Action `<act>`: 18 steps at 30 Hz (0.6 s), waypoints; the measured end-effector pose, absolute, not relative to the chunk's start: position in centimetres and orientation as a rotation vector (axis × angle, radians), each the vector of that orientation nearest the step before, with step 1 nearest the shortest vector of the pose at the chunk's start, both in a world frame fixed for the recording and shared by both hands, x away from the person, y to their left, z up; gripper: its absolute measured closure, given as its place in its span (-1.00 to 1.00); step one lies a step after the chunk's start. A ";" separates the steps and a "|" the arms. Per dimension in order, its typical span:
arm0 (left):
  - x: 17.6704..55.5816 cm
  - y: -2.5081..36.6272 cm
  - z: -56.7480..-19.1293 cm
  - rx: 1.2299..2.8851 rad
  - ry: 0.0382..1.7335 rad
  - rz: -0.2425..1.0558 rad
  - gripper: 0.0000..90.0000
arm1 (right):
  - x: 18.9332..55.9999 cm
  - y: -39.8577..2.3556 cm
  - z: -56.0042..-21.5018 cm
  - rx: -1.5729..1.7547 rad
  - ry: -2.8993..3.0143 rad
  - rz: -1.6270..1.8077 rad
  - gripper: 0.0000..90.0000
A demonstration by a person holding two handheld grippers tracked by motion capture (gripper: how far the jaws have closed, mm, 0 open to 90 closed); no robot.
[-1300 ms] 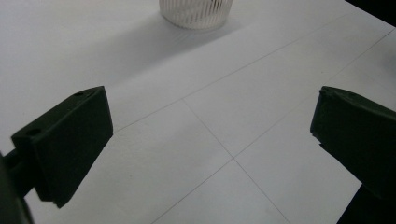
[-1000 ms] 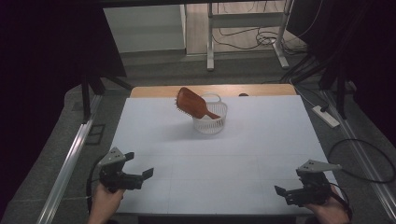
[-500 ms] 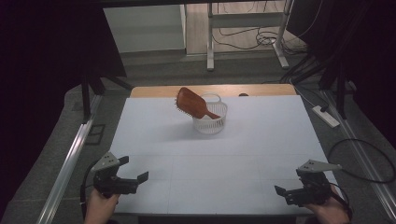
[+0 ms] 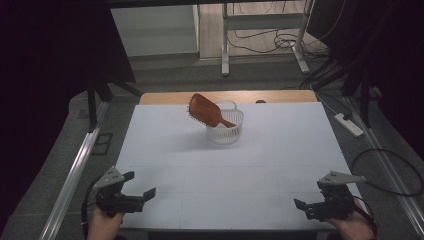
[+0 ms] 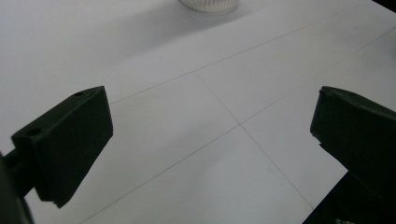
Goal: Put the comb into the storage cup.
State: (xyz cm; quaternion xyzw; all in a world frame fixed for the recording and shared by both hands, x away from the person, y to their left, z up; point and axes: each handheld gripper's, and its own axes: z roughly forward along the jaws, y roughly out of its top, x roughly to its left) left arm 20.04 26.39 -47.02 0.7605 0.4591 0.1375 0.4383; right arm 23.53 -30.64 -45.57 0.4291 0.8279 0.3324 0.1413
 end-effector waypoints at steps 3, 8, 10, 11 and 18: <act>19.9 26.5 -47.1 1.891 1.147 0.342 -1.00 | 23.5 -30.7 -45.6 1.239 2.386 0.964 -1.00; 19.5 26.6 -47.2 1.899 1.154 0.349 -1.00 | 23.5 -30.7 -45.6 1.240 2.383 0.965 -1.00; 19.4 26.6 -47.2 1.901 1.156 0.350 -1.00 | 23.5 -30.7 -45.6 1.241 2.383 0.966 -1.00; 19.4 26.7 -47.2 1.903 1.156 0.351 -1.00 | 23.5 -30.7 -45.6 1.241 2.383 0.966 -1.00; 19.0 26.8 -47.3 1.906 1.169 0.357 -1.00 | 23.5 -30.7 -45.6 1.242 2.383 0.967 -1.00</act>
